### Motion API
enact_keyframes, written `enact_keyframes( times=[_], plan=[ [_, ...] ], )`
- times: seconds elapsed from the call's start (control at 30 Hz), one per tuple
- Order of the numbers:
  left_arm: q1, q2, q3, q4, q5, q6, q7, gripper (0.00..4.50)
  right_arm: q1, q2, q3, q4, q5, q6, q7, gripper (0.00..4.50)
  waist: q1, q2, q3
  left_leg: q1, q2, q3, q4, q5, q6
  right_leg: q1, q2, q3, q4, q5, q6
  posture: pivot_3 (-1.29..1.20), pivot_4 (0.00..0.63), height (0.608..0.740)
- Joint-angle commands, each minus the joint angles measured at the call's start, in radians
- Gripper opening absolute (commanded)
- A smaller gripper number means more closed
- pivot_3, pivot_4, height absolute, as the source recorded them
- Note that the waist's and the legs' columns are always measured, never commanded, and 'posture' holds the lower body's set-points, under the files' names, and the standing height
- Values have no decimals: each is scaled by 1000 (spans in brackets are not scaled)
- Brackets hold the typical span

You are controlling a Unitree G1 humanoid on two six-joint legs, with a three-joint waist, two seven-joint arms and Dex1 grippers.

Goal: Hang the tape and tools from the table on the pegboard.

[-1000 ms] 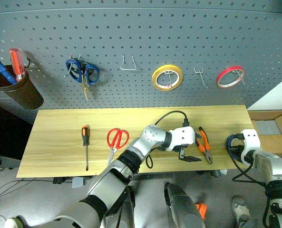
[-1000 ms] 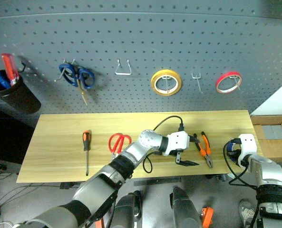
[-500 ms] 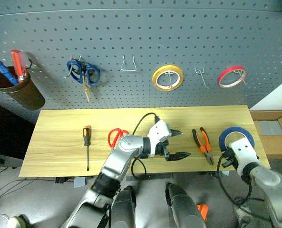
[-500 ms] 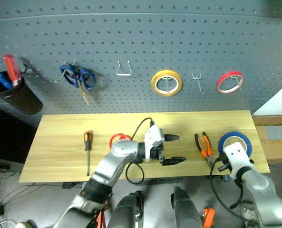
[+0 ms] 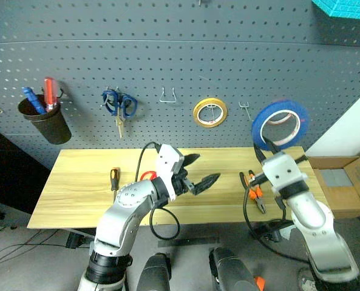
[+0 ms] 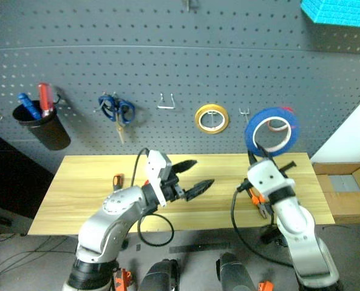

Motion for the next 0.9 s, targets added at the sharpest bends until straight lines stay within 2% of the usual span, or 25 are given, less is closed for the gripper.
enact_keyframes(
  times=[0.03,0.13,0.33,0.57,0.77,0.9],
  plan=[
    [-56,-10,4,61,13,-67,29,4500,-67,-14,-23,135,42,-115,47,365,-1,-1,-8,0,-1,0,0,0,1,0,-1,0,0,0,0,-2,107,740],
    [-86,-3,-3,108,18,-105,31,4500,-145,-19,-35,281,87,-141,104,365,-1,-2,-10,1,-2,1,0,1,2,2,-2,2,-1,2,2,15,109,740],
    [-83,19,-3,105,11,-122,34,4500,-279,-31,-52,502,154,-157,208,365,3,-1,-10,1,-2,0,-2,1,2,1,-2,1,1,5,-3,40,117,740],
    [-71,25,-17,87,7,-118,49,4500,-386,-5,-44,652,180,-154,270,365,22,-1,-10,1,-3,0,-2,1,2,1,-2,1,1,5,-3,56,135,740],
    [-52,36,-32,58,0,-103,48,4500,-399,6,-60,679,186,-117,286,2321,37,-1,-10,1,-3,0,-2,1,2,1,-3,1,1,5,-3,65,148,740],
    [-37,40,-40,46,-3,-98,49,4500,-329,-3,-71,604,195,-97,289,3682,43,-1,-10,1,-3,0,-2,1,2,1,-3,0,1,5,-3,63,155,740]
  ],
)
